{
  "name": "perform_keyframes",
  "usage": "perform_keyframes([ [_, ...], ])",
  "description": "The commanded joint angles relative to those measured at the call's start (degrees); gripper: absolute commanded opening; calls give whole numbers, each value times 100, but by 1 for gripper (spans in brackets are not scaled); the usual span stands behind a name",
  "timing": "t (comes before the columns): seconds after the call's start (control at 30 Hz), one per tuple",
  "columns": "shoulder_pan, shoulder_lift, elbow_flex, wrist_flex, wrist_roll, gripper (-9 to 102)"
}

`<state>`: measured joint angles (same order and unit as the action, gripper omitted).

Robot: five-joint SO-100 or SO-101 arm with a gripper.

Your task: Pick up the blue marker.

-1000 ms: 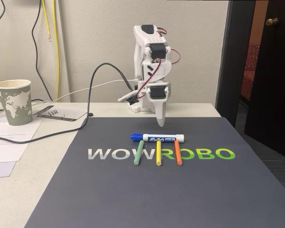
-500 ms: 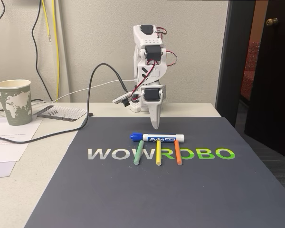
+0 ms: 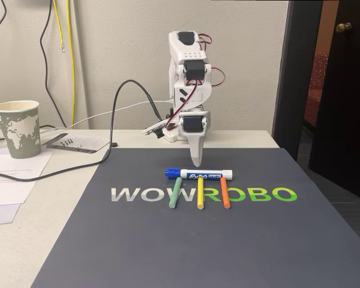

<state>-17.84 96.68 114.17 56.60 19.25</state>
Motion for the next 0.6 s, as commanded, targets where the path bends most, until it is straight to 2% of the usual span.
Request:
perform_keyframes([
  [0.0,62,26,-255,62,-18,0],
  [0.3,88,-123,-492,413,176,0],
  [0.43,123,-413,-967,879,281,0],
  [0.57,132,-422,-993,896,308,0],
])
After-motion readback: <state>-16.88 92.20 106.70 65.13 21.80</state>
